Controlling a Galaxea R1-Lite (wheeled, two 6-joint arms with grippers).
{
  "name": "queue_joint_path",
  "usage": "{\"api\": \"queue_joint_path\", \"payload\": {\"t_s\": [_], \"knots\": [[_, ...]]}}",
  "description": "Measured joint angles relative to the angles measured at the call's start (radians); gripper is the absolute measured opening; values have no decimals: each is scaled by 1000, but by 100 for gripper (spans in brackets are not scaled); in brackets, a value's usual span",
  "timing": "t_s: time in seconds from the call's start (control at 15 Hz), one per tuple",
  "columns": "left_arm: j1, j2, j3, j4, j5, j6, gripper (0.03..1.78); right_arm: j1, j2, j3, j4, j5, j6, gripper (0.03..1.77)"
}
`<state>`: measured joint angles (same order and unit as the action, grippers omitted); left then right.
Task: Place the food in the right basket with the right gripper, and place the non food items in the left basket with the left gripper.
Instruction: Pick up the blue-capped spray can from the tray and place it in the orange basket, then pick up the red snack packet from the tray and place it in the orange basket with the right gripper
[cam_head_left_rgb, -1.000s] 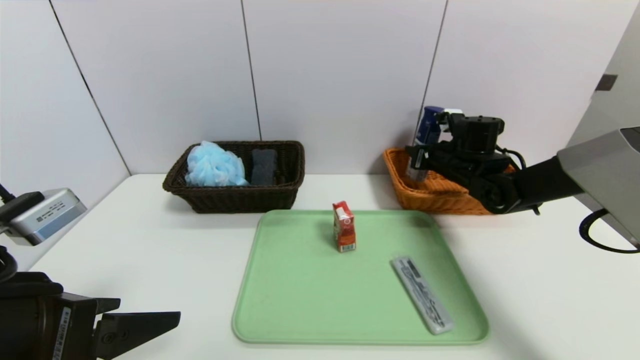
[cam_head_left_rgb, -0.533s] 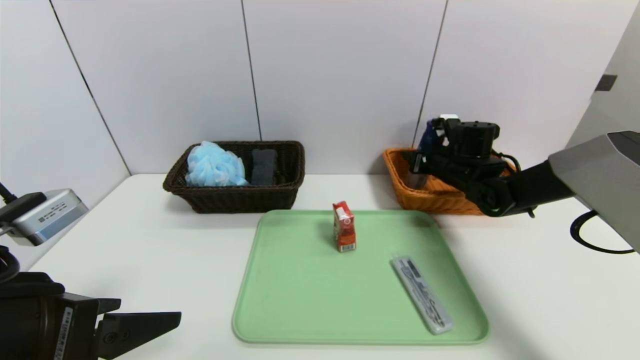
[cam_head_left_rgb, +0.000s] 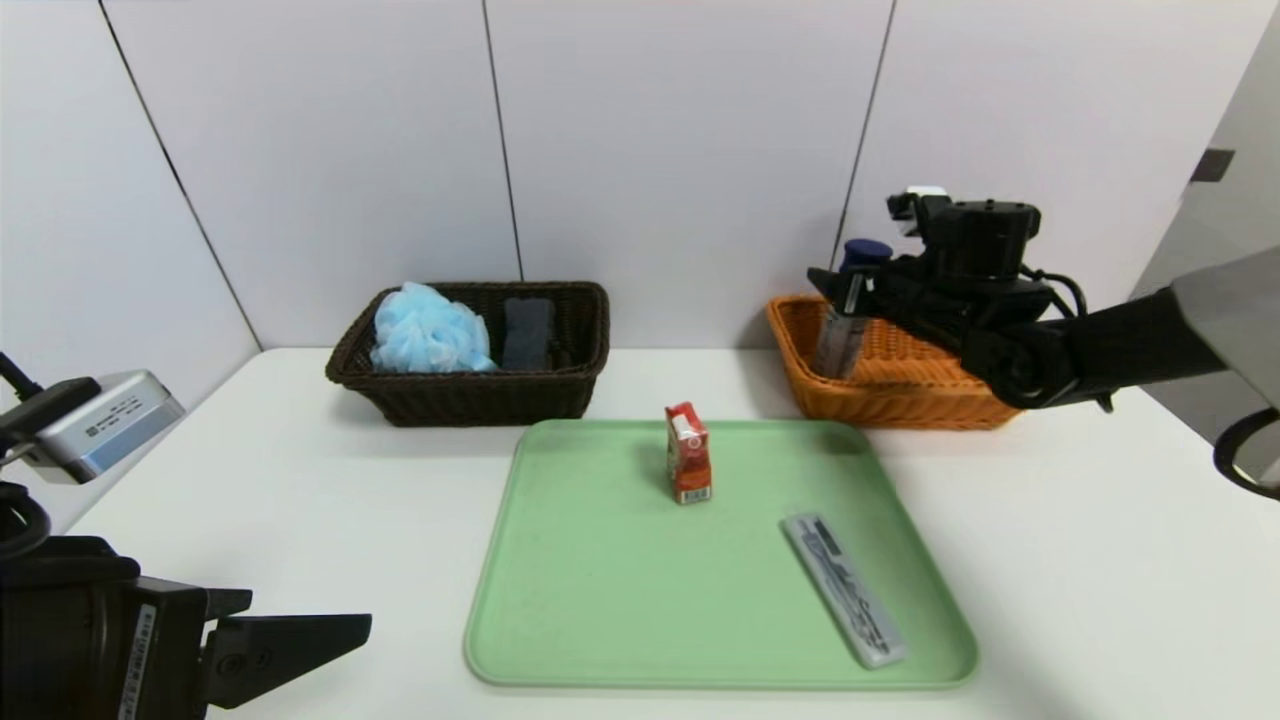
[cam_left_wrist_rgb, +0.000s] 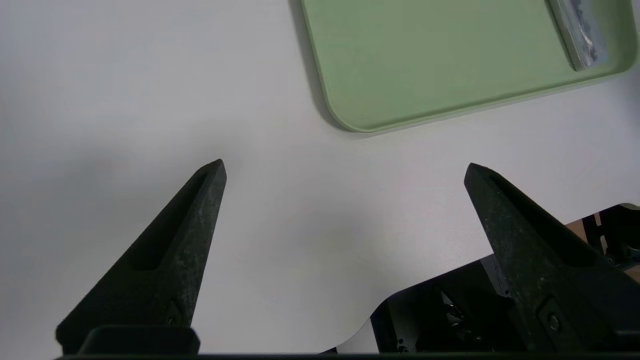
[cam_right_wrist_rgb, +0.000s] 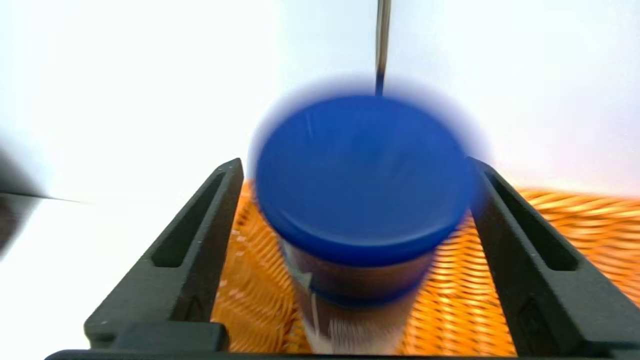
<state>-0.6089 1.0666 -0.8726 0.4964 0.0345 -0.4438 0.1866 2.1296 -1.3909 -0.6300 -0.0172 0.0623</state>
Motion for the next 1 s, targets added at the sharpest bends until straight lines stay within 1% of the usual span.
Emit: {"api": "queue_joint_path", "payload": {"t_s": [0.13,0.27,0.4,0.53,0.6,0.73,0.87,0.93,1.0], "knots": [[0,4,0,-9,0,0,169,0,-90,0,99,0,0,155],[0,7,0,-17,0,0,169,3,-195,-21,243,1,0,159],[0,9,2,-17,0,0,169,12,-299,-75,437,1,0,162],[0,10,2,-17,0,-1,169,38,-387,-151,641,2,7,164],[0,10,3,-17,1,-1,169,71,-423,-192,748,3,17,165],[0,11,3,-20,1,-3,169,153,-464,-254,917,4,66,166],[0,11,0,-25,9,-6,169,245,-474,-300,1030,2,126,167],[1,14,-1,-25,18,-6,169,279,-469,-318,1072,-1,145,168],[2,21,-6,-25,46,-7,169,315,-454,-338,1124,-11,157,168]]}}
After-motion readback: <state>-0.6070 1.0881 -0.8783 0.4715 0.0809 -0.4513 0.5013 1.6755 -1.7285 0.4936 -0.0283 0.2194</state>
